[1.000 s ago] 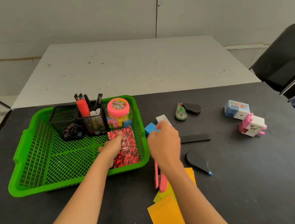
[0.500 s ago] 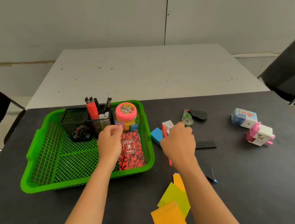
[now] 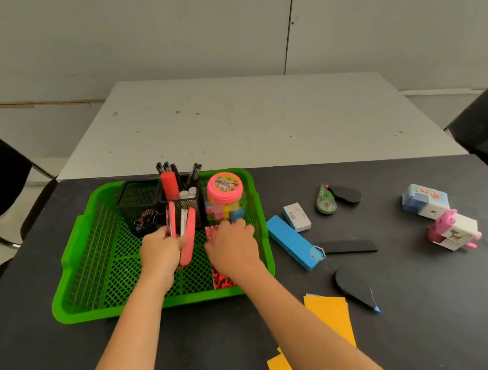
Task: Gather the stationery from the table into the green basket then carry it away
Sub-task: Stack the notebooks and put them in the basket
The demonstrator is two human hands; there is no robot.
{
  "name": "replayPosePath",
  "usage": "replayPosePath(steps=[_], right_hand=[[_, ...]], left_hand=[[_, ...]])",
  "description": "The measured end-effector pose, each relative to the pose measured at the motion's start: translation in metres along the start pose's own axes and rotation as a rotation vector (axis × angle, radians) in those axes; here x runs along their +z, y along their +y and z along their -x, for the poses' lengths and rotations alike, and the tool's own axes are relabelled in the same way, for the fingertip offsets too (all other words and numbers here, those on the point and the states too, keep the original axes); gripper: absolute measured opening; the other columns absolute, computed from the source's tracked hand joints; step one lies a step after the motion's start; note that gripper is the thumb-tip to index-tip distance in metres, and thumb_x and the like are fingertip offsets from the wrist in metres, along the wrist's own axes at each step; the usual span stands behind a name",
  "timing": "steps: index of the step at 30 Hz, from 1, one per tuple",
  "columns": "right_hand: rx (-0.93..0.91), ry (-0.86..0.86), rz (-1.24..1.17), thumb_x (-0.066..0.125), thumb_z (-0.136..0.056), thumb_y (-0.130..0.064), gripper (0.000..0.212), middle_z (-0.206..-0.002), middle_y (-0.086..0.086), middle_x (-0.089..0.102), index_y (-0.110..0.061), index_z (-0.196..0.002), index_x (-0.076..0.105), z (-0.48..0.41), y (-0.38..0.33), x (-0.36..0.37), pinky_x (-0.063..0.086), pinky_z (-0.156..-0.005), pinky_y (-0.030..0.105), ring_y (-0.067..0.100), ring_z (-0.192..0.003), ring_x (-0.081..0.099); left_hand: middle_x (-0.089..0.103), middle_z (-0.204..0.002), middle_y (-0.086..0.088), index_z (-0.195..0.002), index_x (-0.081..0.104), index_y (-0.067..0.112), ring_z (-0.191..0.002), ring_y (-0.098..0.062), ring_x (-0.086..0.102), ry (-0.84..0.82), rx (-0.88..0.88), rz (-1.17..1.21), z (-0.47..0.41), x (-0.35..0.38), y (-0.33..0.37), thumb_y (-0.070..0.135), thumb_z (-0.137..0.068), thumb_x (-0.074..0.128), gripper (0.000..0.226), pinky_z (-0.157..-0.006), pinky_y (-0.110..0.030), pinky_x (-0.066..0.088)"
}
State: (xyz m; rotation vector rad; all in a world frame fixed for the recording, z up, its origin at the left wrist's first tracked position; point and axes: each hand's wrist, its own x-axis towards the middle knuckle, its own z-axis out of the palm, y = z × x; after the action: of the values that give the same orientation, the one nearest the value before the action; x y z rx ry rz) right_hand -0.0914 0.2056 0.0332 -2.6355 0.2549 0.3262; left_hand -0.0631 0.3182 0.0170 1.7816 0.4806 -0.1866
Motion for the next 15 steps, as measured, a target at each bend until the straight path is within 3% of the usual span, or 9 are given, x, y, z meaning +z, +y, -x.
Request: replayPosePath(steps=[3, 6, 9, 12, 15], right_hand=[[0.003, 0.084, 0.169, 0.068, -0.080, -0.034, 0.066, -0.134, 0.019, 0.035, -0.003, -0.130, 0.037, -0.002, 0.003, 0.028, 0.044, -0.091, 0.044, 0.036, -0.120, 0.039], [0.002, 0.148, 0.188, 0.070, -0.079, -0.028, 0.068, -0.136, 0.020, 0.035, -0.003, -0.131, 0.035, -0.006, 0.003, 0.037, 0.045, -0.090, 0.043, 0.036, -0.120, 0.040], [0.004, 0.182, 0.182, 0.068, -0.080, -0.029, 0.065, -0.135, 0.020, 0.036, -0.002, -0.131, 0.035, -0.009, 0.004, 0.041, 0.046, -0.089, 0.043, 0.037, -0.119, 0.042], [0.001, 0.216, 0.193, 0.064, -0.083, -0.029, 0.060, -0.134, 0.020, 0.039, -0.003, -0.130, 0.038, -0.010, 0.004, 0.045, 0.048, -0.089, 0.042, 0.036, -0.118, 0.044], [-0.008, 0.204, 0.197, 0.060, -0.086, -0.025, 0.055, -0.133, 0.020, 0.038, -0.002, -0.131, 0.036, -0.010, 0.004, 0.044, 0.048, -0.089, 0.042, 0.036, -0.118, 0.043]], left_hand=[[0.065, -0.107, -0.014, -0.119, 0.061, 0.002, -0.104, -0.033, 0.060, 0.040, -0.065, 0.009, -0.007, 0.001, -0.009, 0.000, -0.088, 0.056, 0.031, -0.086, -0.039, 0.045], [0.063, -0.099, -0.019, -0.094, 0.064, -0.003, -0.096, -0.033, 0.059, 0.077, -0.192, -0.020, -0.017, 0.008, -0.015, 0.002, -0.086, 0.059, 0.010, -0.077, -0.041, 0.044], [0.065, -0.098, -0.024, -0.083, 0.058, -0.006, -0.095, -0.038, 0.062, 0.063, -0.273, -0.048, -0.024, 0.020, -0.022, 0.002, -0.086, 0.059, 0.009, -0.071, -0.043, 0.044], [0.061, -0.097, -0.017, -0.092, 0.057, -0.005, -0.093, -0.031, 0.058, 0.029, -0.292, -0.085, -0.023, 0.030, -0.028, 0.003, -0.088, 0.057, 0.010, -0.074, -0.038, 0.042], [0.060, -0.097, -0.017, -0.099, 0.060, -0.006, -0.092, -0.032, 0.056, 0.110, -0.284, -0.220, -0.024, 0.033, -0.031, 0.007, -0.089, 0.055, 0.017, -0.080, -0.035, 0.043]])
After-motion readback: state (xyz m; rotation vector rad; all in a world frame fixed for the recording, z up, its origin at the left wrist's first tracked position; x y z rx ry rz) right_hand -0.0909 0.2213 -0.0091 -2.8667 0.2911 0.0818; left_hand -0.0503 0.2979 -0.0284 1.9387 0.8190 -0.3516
